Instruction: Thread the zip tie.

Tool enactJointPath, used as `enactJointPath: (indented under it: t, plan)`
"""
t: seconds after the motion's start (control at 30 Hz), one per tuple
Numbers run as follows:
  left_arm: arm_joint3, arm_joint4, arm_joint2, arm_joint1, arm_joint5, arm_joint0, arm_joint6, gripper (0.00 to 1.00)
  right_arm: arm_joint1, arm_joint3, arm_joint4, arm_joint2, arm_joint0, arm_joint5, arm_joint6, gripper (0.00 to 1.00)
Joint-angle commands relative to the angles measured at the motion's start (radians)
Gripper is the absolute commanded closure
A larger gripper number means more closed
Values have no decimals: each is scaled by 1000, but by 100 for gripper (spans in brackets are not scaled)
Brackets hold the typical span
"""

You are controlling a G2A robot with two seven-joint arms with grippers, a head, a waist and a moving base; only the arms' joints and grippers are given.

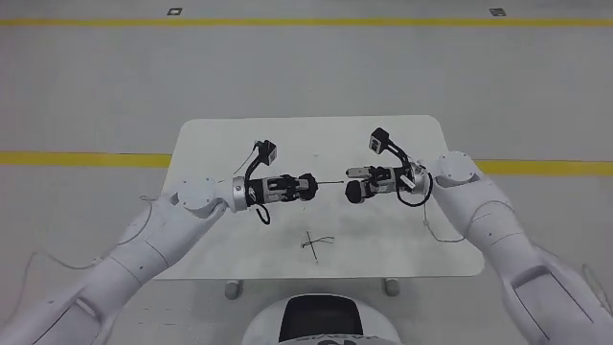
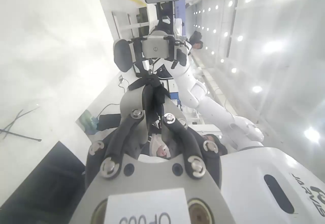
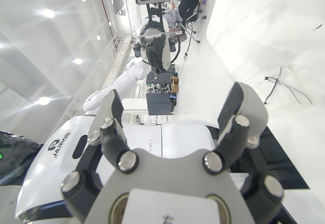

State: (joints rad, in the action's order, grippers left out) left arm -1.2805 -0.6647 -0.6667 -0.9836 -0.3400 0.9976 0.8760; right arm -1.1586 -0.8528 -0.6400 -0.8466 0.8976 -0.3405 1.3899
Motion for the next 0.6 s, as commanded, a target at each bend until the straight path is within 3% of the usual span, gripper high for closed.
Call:
enactJointPath:
  t: [0.0, 0.23, 0.3, 0.53, 0.57]
  plan:
    - [13, -2, -13, -16, 0, 2, 29, 100, 4, 16, -65, 31, -12, 0, 0, 0]
    - [14, 7, -18, -20, 1, 2, 30, 100, 4, 16, -65, 31, -12, 0, 0, 0]
    - [6, -27, -21, -22, 8, 14, 31, 100, 4, -5, -82, 29, 4, 18, 0, 0]
    - [50, -143, -25, -36, 1, 18, 135, 100, 7, 0, -142, 48, -1, 44, 0, 0]
    - [58, -146, -24, -38, 2, 17, 141, 100, 9, -2, -151, 57, -2, 41, 0, 13]
